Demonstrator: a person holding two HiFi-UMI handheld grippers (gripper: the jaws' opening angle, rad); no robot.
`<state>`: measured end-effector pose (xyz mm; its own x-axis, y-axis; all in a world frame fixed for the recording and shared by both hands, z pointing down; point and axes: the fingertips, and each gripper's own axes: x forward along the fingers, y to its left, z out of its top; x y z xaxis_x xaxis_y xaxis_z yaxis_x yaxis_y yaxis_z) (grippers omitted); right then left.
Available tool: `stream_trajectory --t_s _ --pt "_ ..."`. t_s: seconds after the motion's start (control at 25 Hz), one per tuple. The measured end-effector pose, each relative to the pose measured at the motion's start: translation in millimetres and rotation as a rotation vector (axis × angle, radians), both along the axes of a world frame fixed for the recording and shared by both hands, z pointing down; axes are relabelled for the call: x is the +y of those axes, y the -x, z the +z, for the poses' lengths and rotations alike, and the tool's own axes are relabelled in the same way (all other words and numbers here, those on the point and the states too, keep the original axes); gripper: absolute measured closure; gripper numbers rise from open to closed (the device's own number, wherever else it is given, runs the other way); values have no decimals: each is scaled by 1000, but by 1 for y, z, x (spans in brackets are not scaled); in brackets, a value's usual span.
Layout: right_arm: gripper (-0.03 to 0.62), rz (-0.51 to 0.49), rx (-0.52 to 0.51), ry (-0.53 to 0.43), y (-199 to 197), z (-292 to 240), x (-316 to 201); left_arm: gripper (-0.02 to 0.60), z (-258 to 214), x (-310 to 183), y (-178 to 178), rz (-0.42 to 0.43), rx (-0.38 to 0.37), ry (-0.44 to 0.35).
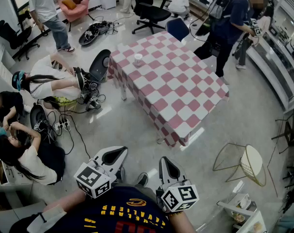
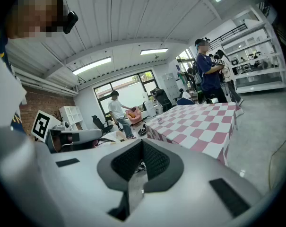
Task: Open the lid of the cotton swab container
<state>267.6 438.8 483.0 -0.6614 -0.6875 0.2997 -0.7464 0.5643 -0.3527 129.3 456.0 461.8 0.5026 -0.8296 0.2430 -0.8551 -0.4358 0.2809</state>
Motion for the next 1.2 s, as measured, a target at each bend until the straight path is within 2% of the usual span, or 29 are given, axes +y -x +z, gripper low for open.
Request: stream_trajectory --t_s 0.32,0.56,0.92,1.2 --pt "583 -12 5 23 12 2 18 578 -1 17 12 -15 17 21" --pt "583 59 -55 12 14 -6 15 579 1 22 25 -10 20 10" --pt "583 126 -48 52 73 4 -6 579 2 11 104 -28 21 7" --pt "583 144 -17 89 85 14 -13 578 18 -6 103 18 80 37"
